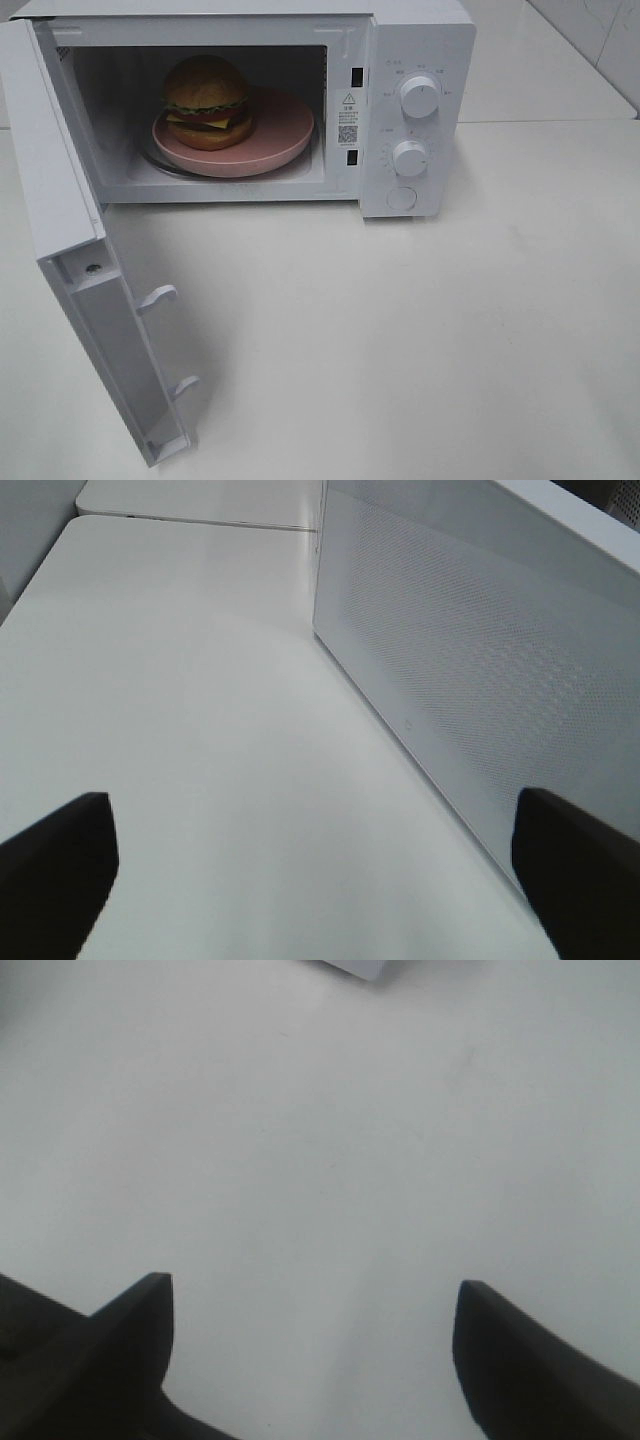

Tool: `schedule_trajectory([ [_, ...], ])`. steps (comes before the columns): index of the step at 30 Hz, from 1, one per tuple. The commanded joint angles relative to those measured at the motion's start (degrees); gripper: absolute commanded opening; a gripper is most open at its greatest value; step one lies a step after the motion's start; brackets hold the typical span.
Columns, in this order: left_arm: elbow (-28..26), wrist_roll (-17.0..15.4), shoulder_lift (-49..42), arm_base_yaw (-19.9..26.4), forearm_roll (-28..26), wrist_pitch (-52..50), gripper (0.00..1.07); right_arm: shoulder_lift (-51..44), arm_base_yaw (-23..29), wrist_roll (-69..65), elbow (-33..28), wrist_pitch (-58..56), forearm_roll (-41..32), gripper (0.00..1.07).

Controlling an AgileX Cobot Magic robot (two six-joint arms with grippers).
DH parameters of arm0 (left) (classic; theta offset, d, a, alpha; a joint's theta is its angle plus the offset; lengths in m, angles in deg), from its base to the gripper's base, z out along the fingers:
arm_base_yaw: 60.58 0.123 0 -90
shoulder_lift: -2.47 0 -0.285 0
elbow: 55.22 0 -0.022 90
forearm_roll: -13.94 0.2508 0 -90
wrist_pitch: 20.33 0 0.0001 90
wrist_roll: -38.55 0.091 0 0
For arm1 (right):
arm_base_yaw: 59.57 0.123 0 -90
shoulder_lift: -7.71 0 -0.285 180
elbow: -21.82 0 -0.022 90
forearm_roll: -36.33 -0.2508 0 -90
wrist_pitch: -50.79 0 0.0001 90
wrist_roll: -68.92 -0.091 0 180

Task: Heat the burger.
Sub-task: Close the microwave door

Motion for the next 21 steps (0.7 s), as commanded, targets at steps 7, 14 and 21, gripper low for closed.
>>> schedule_trajectory([
  [7,0.17,-0.4,-0.29,0.23,-0.06,-0.34,1.0,-16.5,-11.97,-3.84,-5.56,-1.32,-0.11,0.73],
  [14,0.17,-0.4,-0.29,0.23,-0.06,-0.34,1.0,-27.67,-15.7,-6.13,-5.5,-4.93,0.0,0.73],
  [21,0.17,-0.4,-0.29,0.23,-0.06,-0.34,1.0,-38.73,-17.48,-5.73,-7.62,-4.24,0.11,0.73],
])
